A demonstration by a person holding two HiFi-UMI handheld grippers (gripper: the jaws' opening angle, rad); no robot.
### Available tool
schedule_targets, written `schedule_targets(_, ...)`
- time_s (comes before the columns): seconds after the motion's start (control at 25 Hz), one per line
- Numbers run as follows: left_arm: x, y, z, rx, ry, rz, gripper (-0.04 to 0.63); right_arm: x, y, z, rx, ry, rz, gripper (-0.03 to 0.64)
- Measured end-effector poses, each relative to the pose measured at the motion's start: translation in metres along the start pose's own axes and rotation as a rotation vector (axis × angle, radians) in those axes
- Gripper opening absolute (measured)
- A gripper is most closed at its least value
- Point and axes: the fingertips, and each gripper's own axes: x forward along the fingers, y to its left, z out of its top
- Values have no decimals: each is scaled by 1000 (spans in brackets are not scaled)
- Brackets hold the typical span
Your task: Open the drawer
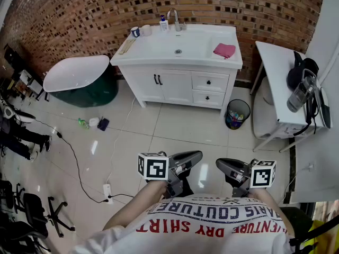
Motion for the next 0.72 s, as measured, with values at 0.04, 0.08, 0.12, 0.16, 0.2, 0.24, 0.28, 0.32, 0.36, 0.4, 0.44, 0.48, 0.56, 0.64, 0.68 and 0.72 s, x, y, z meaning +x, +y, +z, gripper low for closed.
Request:
schedule_targets(0.04,3,12,9,-4,-2,-1,-15,8,-10,7,1,2,-3,6)
schedule_targets(0.08,6,23,19,-9,-4,-2,-15,15,-20,15,3,4,-6,6)
schedule_targets(0.12,9,36,29,-14,-5,-3,-15,24,-31,24,5,6,-9,6)
schedule_targets(0.16,11,48,40,-20,-5,-3,-15,33,-41,33,9,8,-14,6)
schedule_targets(0.2,13,62,52,-29,-5,-3,-15,44,-52,43,15,9,-18,6)
schedule_targets(0.24,15,76,66,-39,-3,-3,-15,56,-62,54,23,9,-23,6)
schedule_targets(0.28,15,91,81,-49,-1,0,-15,70,-73,66,32,10,-28,6)
schedule_targets(0.32,15,107,98,-58,3,5,-15,85,-82,79,43,11,-34,6)
schedule_targets(0.36,14,124,114,-66,9,12,-15,101,-92,91,52,14,-39,6)
schedule_targets(0.4,14,142,132,-73,15,18,-15,118,-103,104,61,18,-45,6)
schedule_targets(0.44,13,158,150,-81,20,22,-15,134,-114,118,70,20,-50,6)
schedule_targets(0.48,13,174,170,-88,26,24,-15,151,-124,132,80,20,-57,6)
schedule_targets(0.56,11,204,210,-94,41,24,-15,185,-144,163,101,14,-70,6)
schedule_targets(0.64,7,236,250,-91,62,34,-15,220,-162,194,112,6,-82,6)
schedule_targets(0.68,5,251,268,-91,71,38,-15,237,-170,209,114,4,-87,6)
schedule_targets(0.72,3,266,285,-94,79,43,-15,253,-178,223,115,2,-92,6)
